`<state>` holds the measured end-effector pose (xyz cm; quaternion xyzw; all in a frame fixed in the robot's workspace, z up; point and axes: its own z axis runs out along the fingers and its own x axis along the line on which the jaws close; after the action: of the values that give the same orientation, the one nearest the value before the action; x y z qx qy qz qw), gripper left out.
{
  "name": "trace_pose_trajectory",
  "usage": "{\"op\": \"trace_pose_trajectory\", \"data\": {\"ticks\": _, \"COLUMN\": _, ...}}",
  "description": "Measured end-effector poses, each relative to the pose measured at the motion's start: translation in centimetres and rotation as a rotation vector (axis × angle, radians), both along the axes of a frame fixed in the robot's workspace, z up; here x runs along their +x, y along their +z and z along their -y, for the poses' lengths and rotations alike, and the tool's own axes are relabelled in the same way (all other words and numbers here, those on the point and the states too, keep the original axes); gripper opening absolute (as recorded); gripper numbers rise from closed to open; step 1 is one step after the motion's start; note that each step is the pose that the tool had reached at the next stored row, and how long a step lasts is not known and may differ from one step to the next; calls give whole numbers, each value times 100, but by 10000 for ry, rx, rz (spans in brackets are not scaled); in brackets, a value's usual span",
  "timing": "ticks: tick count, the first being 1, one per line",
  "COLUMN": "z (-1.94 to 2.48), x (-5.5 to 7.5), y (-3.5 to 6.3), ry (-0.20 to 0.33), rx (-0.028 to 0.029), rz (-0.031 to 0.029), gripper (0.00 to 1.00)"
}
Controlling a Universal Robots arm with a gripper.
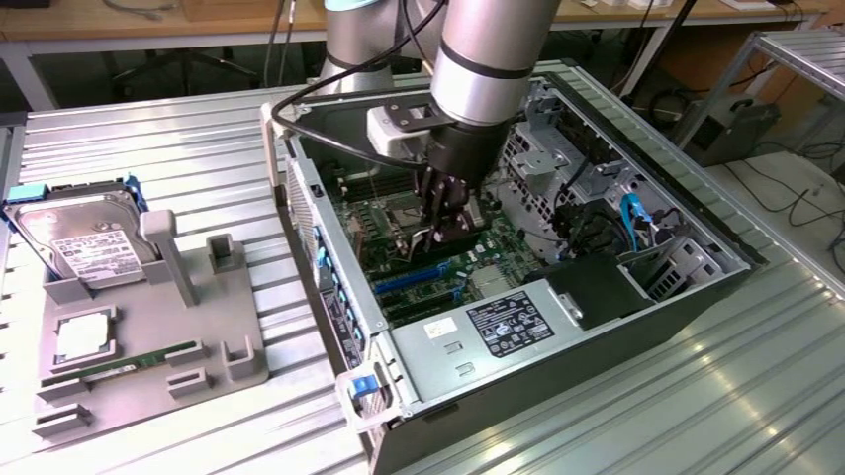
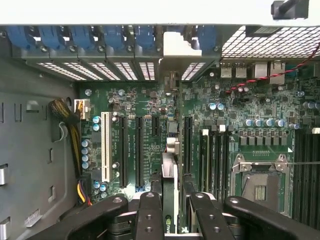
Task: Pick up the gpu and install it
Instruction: 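Insert the gpu into the slot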
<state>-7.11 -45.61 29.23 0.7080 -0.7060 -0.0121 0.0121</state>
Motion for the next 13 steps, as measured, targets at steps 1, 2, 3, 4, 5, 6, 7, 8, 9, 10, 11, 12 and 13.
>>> {"op": "trace_pose_trajectory", "data": {"ticks": 1, "z": 4, "x": 0, "y": -6, "ry": 0, "rx": 10, "rz": -1, "gripper": 26}}
{"op": "trace_pose_trajectory", "data": {"ticks": 2, "z": 8, "x": -1, "y": -9, "ry": 0, "rx": 16, "rz": -1, "gripper": 26}}
{"op": "trace_pose_trajectory", "data": {"ticks": 3, "z": 12, "x": -2, "y": -13, "ry": 0, "rx": 23, "rz": -2, "gripper": 26}}
{"op": "trace_pose_trajectory", "data": {"ticks": 4, "z": 18, "x": -3, "y": -17, "ry": 1, "rx": 26, "rz": -2, "gripper": 26}}
{"op": "trace_pose_trajectory", "data": {"ticks": 5, "z": 29, "x": -7, "y": -24, "ry": 0, "rx": 33, "rz": -2, "gripper": 26}}
{"op": "trace_pose_trajectory", "data": {"ticks": 6, "z": 35, "x": -12, "y": -29, "ry": 0, "rx": 38, "rz": -1, "gripper": 26}}
{"op": "trace_pose_trajectory", "data": {"ticks": 7, "z": 41, "x": -17, "y": -35, "ry": 1, "rx": 46, "rz": -1, "gripper": 26}}
{"op": "trace_pose_trajectory", "data": {"ticks": 8, "z": 49, "x": -26, "y": -47, "ry": 1, "rx": 64, "rz": -1, "gripper": 26}}
{"op": "trace_pose_trajectory", "data": {"ticks": 9, "z": 51, "x": -32, "y": -65, "ry": 0, "rx": 84, "rz": 0, "gripper": 26}}
{"op": "trace_pose_trajectory", "data": {"ticks": 10, "z": 52, "x": -34, "y": -83, "ry": 2, "rx": 103, "rz": -2, "gripper": 26}}
{"op": "trace_pose_trajectory", "data": {"ticks": 11, "z": 52, "x": -34, "y": -95, "ry": 1, "rx": 115, "rz": -2, "gripper": 26}}
{"op": "trace_pose_trajectory", "data": {"ticks": 12, "z": 52, "x": -36, "y": -108, "ry": 0, "rx": 127, "rz": -1, "gripper": 26}}
{"op": "trace_pose_trajectory", "data": {"ticks": 13, "z": 52, "x": -39, "y": -120, "ry": -1, "rx": 134, "rz": -1, "gripper": 26}}
